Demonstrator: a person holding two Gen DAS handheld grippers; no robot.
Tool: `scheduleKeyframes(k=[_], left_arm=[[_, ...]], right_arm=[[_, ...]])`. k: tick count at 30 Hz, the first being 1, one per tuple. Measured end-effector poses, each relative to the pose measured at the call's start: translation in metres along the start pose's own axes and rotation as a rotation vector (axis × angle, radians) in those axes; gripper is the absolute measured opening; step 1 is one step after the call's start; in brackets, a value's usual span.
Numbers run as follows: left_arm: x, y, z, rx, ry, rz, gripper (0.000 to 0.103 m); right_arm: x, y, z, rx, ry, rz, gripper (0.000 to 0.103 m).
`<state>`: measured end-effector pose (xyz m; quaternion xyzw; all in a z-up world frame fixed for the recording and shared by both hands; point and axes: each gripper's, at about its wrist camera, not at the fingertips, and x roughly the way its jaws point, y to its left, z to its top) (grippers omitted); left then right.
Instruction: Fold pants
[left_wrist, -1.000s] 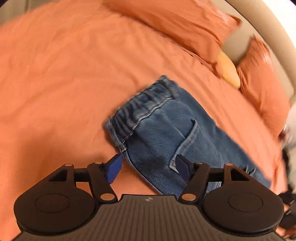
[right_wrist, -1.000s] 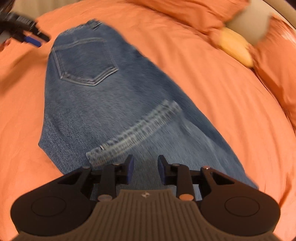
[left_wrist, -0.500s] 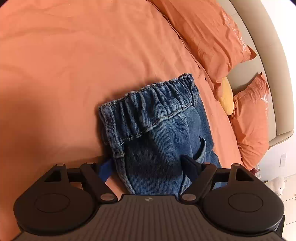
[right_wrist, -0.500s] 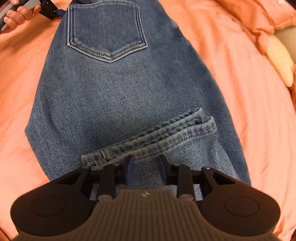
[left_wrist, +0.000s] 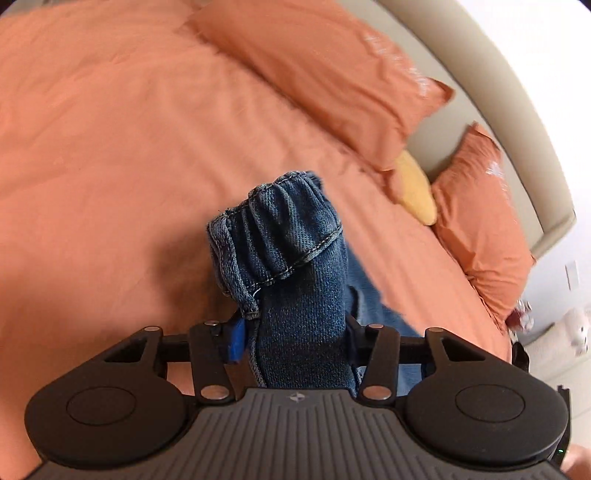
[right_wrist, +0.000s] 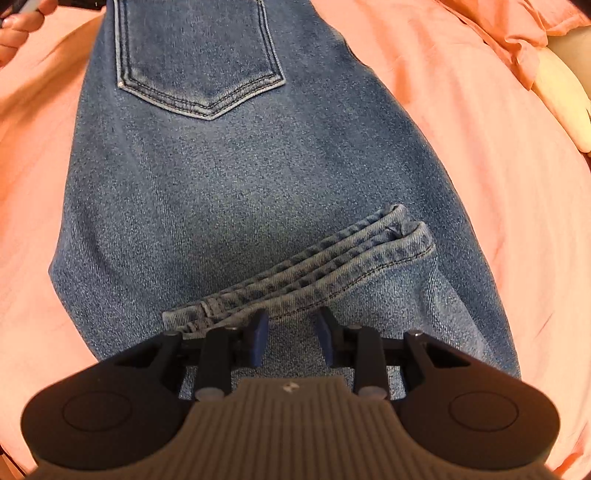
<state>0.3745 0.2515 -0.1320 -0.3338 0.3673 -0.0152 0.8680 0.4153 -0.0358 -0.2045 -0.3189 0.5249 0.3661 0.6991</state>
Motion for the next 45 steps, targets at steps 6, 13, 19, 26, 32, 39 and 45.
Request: scheduleKeyframes(k=[6,13,19,26,32,39,45], left_arm=[[-0.027,-0.071,0.012,0.114,-0.044,-0.027,0.048],[-0.054,-0.197,-0.014,0.387,-0.115,-0.029,0.044],[-0.05,-0.301,-0.074,0.665,-0.137,-0.011,0.042],[-0.001,-0.383,-0.168,0.978,-0.083,0.038,0.041],[0.062,-0.412,-0.256,1.19,0.053,0.056,0.04],[0.107,-0.406,-0.316,1.337,0.272,0.067,0.045],[0.124,-0.396,-0.317,1.301,0.464,0.002,0.063]], right_arm=[[-0.022,-0.006,-0.025,0.109,-0.094,-0.01,0.028],[-0.078,-0.042,-0.113,0.412,-0.231,-0.016,0.031],[-0.109,-0.046,-0.193,0.518,-0.27,-0.088,0.03],[-0.12,-0.055,-0.262,0.629,-0.308,-0.072,0.031],[-0.109,-0.056,-0.293,0.661,-0.321,-0.01,0.03],[-0.091,-0.06,-0.313,0.672,-0.28,0.045,0.031],[-0.086,-0.063,-0.315,0.667,-0.244,0.049,0.032]])
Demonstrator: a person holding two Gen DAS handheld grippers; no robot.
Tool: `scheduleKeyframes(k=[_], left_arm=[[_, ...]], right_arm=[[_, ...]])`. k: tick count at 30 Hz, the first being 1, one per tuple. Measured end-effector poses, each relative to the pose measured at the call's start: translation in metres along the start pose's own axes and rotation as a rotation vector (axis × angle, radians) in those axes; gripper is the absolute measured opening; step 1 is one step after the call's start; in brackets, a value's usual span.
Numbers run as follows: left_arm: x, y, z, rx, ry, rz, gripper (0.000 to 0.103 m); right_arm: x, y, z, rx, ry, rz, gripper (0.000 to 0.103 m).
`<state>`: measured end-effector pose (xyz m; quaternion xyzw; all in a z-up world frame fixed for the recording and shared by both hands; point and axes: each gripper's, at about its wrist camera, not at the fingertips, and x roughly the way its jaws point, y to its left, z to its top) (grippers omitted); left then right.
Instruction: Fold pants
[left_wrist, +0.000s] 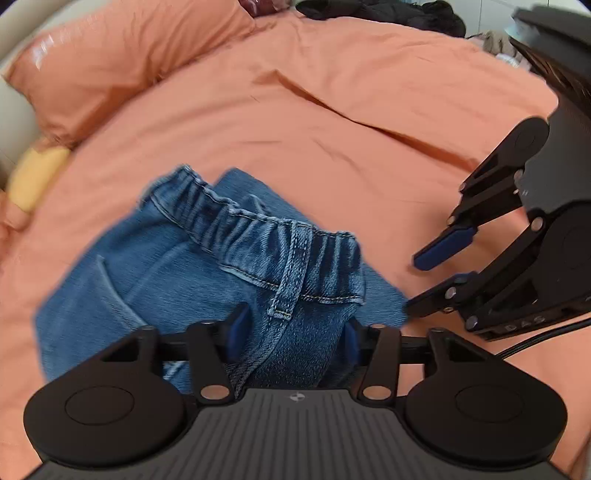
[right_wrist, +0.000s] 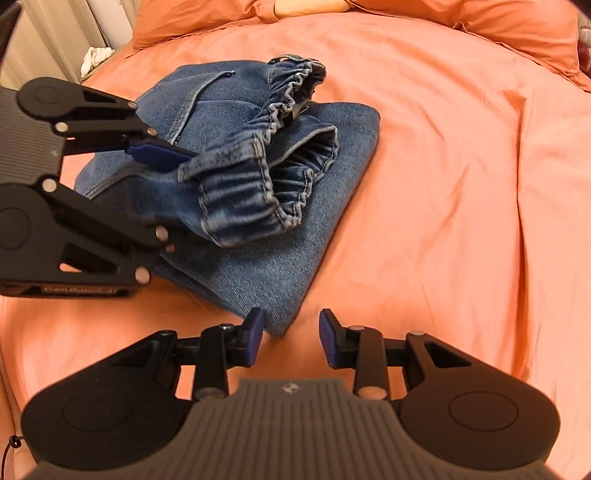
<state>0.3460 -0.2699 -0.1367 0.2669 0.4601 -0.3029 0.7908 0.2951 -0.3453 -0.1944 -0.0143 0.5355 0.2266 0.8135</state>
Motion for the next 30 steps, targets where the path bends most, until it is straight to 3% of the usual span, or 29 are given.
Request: scheduleKeyframes(k=[3,6,9,13,17,23,28,30], left_arm=[[-0.005,0.013,-0.002,-0.051,-0.007,-0.075,0.069],[-0.022,0.037,-0.006,-0.16,-0.046,-0.198,0.076],[-0.042,0.063,-0.015,-0.232,-0.078,-0.243,0.075],[-0.063,0.096,-0.038,-0.23,-0.08,-0.151,0.075],[-0.073,0.131,-0.069,-0.273,-0.062,-0.082,0.075],[-0.076,0.172,-0.117,-0.369,-0.026,-0.014,0.075],[-0.08,0.189,-0.138,-0.417,-0.034,-0.008,0.071],[-0.082,0.192,-0.141,-0.434,-0.053,-0.019,0.069]], right_arm=[[-0.009,0.005,0.007,-0.014,0.001,-0.019,0.032],[-0.02,0.01,0.014,-0.006,-0.017,-0.018,0.032],[-0.033,0.015,0.024,0.021,-0.047,-0.002,0.032],[-0.036,0.026,0.052,0.082,-0.099,0.025,0.033],[-0.022,0.028,0.081,0.184,-0.119,0.018,0.042],[0.007,0.024,0.101,0.294,-0.087,0.003,0.037],[-0.024,0.06,0.104,0.118,-0.127,-0.062,0.027],[-0.047,0.071,0.102,0.086,-0.143,-0.052,0.016]])
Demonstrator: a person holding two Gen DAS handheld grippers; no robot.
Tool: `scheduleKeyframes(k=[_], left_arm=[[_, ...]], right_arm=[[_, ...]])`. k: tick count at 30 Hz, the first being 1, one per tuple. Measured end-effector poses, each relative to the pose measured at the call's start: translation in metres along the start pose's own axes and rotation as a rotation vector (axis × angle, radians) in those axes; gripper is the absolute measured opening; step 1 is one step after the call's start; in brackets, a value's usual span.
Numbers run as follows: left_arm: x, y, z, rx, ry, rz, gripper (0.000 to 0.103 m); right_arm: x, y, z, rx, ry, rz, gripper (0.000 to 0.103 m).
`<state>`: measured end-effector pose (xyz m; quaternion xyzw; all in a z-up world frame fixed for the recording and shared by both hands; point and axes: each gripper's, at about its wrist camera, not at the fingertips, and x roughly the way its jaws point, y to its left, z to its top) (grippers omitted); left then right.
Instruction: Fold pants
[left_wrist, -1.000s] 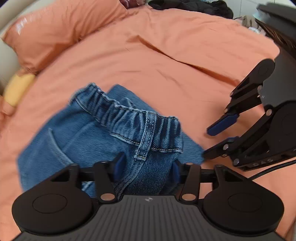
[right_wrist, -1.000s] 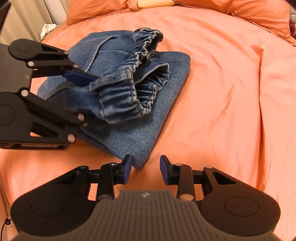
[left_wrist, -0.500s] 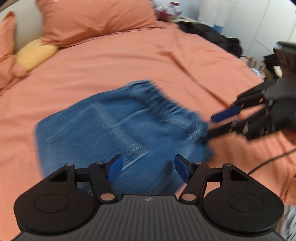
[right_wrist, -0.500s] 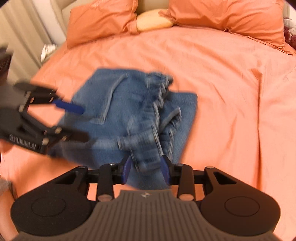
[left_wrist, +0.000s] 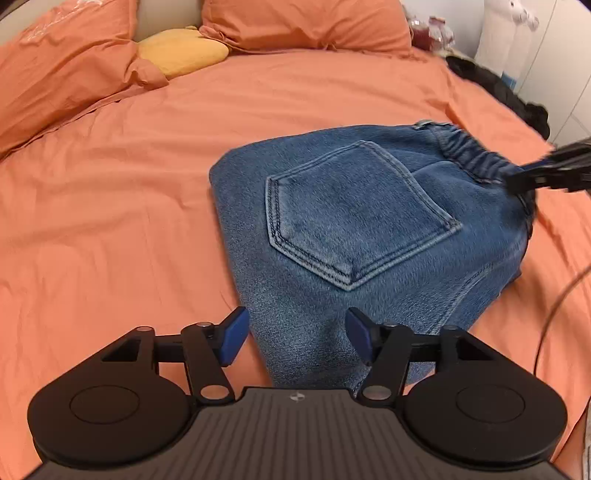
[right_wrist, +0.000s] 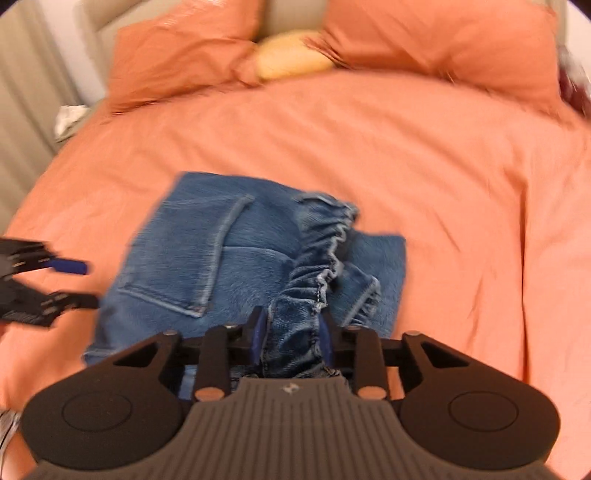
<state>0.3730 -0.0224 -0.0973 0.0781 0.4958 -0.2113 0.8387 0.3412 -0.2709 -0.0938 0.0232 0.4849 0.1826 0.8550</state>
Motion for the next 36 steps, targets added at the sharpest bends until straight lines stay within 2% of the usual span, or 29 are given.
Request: scheduleKeyframes(k=[2,6,11,17,20,21,23,25,29,31,32,33,34,36], left_arm=[[-0.002,0.004,-0.001,-0.022,-0.024,-0.009,0.069],[0.002,0.01,-0.001,-0.057,-0.044,-0.023,0.067],[0.016,0.01,0.009,-0.09,-0.06,-0.029,0.061],[0.051,0.005,0.014,-0.075,0.026,0.016,0.056],[0.056,0.006,0.016,-0.081,0.045,0.026,0.052],[0.056,0.007,0.017,-0.079,0.047,0.024,0.051],[0.055,0.008,0.016,-0.08,0.052,0.016,0.051],[0.055,0.008,0.015,-0.077,0.052,0.015,0.051],[0.055,0.008,0.016,-0.078,0.052,0.014,0.051],[0.055,0.011,0.016,-0.084,0.049,0.005,0.05],[0.055,0.012,0.016,-0.086,0.047,0.001,0.05],[0.054,0.012,0.016,-0.084,0.045,-0.003,0.05],[0.054,0.012,0.017,-0.081,0.044,-0.004,0.049],[0.053,0.012,0.017,-0.07,0.041,-0.008,0.046]], right_arm=[[-0.013,0.003,-0.007,-0.037,0.022,-0.025,0.006],[0.007,-0.012,-0.035,0.004,0.144,-0.069,0.005],[0.038,-0.037,-0.054,0.125,0.18,-0.058,0.005],[0.055,-0.04,-0.048,0.169,0.222,-0.059,0.009],[0.04,-0.04,-0.036,0.18,0.167,-0.043,0.018],[0.035,-0.041,-0.03,0.191,0.141,-0.033,0.032],[0.029,-0.045,-0.02,0.217,0.077,-0.019,0.049],[0.035,-0.053,-0.012,0.269,0.05,-0.015,0.049],[0.062,-0.075,-0.007,0.416,0.046,-0.015,0.044],[0.074,-0.086,-0.011,0.48,0.05,0.021,0.042],[0.076,-0.09,-0.013,0.51,0.041,0.047,0.034],[0.076,-0.09,-0.013,0.52,0.033,0.077,0.021],[0.072,-0.084,-0.01,0.483,0.025,0.057,0.02],[0.061,-0.059,0.001,0.306,-0.002,-0.007,0.012]])
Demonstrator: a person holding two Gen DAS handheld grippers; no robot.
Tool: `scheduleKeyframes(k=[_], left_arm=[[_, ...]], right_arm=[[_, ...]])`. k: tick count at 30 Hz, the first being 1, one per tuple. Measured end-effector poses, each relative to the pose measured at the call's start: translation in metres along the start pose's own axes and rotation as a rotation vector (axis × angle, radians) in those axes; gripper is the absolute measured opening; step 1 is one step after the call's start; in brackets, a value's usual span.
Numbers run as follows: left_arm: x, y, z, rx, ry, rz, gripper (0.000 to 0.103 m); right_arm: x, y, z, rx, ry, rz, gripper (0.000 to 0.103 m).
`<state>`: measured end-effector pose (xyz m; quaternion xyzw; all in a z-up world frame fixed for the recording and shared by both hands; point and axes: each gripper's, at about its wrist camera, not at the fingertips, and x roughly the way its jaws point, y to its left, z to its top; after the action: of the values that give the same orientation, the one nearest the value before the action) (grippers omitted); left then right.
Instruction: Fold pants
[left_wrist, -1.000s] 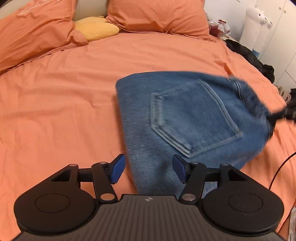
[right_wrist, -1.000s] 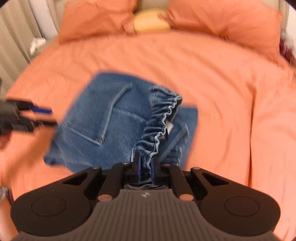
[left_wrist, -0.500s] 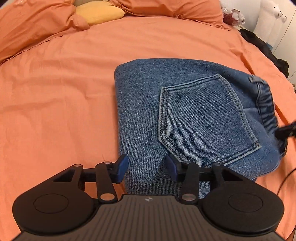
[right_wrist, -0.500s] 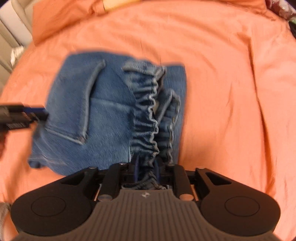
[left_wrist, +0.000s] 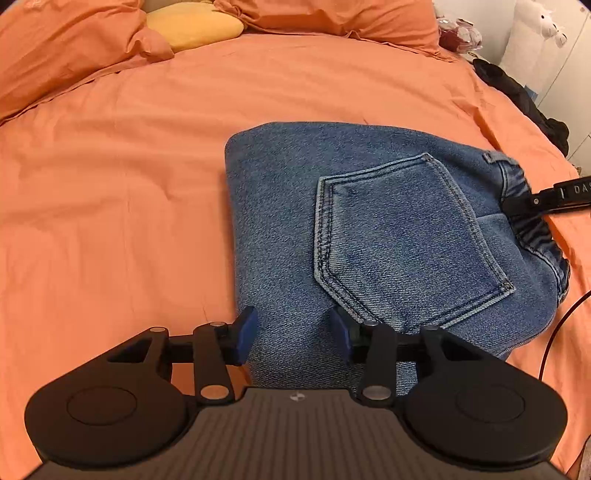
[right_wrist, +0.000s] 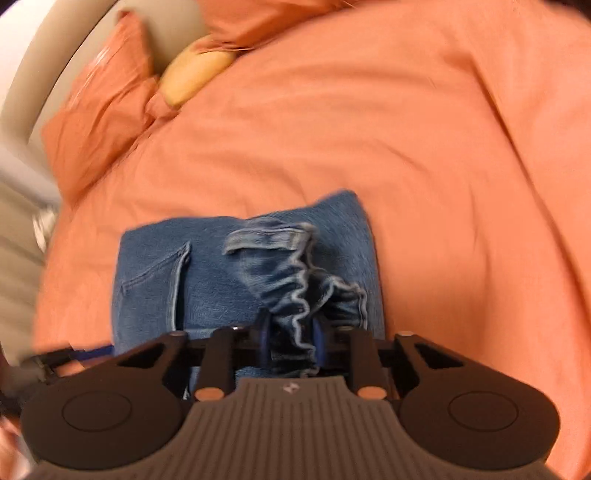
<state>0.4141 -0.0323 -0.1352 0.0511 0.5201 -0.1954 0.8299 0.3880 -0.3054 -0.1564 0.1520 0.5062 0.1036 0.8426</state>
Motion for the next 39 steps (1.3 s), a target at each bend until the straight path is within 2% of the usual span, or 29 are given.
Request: scheduleKeyframes(k=[1,5,10,13,15,17,19,24,27,29,32,36,39], left_arm=[[-0.001,-0.001,0.0,0.007,-0.002,0.001,0.044],[-0.004,-0.002,0.004,0.0,-0.028,-0.016,0.043],[0.008,-0.007,0.004,0.0,-0.013,-0.026,0.042],[0.018,-0.006,0.002,-0.01,0.003,-0.031,0.042],[0.025,-0.008,0.003,-0.01,0.02,-0.021,0.042],[0.022,-0.012,0.006,-0.007,0.026,-0.001,0.042],[0.009,-0.016,0.006,0.012,0.006,0.016,0.042],[-0.032,-0.02,-0.024,0.097,-0.036,0.002,0.042],[-0.04,-0.026,-0.048,0.121,-0.02,0.005,0.043],[-0.039,-0.027,-0.061,0.121,0.0,-0.005,0.043],[-0.027,-0.027,-0.07,0.116,0.029,0.018,0.041],[-0.016,-0.023,-0.076,0.089,0.065,0.01,0.038],[-0.006,-0.023,-0.077,0.082,0.101,0.015,0.039]], right_arm=[[-0.006,0.013,0.002,-0.068,-0.021,-0.021,0.011],[-0.028,0.027,0.019,-0.121,-0.1,-0.031,0.009],[0.003,0.003,0.018,-0.039,0.007,-0.092,0.009],[0.025,-0.011,0.011,-0.002,0.019,-0.103,0.011],[0.034,-0.008,0.009,-0.019,0.02,-0.133,0.014],[0.033,0.003,0.013,-0.046,0.017,-0.167,0.015],[0.019,0.012,0.012,-0.085,-0.013,-0.19,0.022],[-0.035,0.044,-0.019,-0.263,-0.129,-0.21,0.025],[-0.05,0.058,-0.048,-0.321,-0.128,-0.156,0.02],[-0.046,0.062,-0.064,-0.361,-0.112,-0.155,0.019],[-0.031,0.057,-0.08,-0.383,-0.108,-0.192,0.014],[-0.013,0.044,-0.091,-0.321,-0.068,-0.207,0.012],[-0.005,0.046,-0.1,-0.356,-0.077,-0.235,0.011]])
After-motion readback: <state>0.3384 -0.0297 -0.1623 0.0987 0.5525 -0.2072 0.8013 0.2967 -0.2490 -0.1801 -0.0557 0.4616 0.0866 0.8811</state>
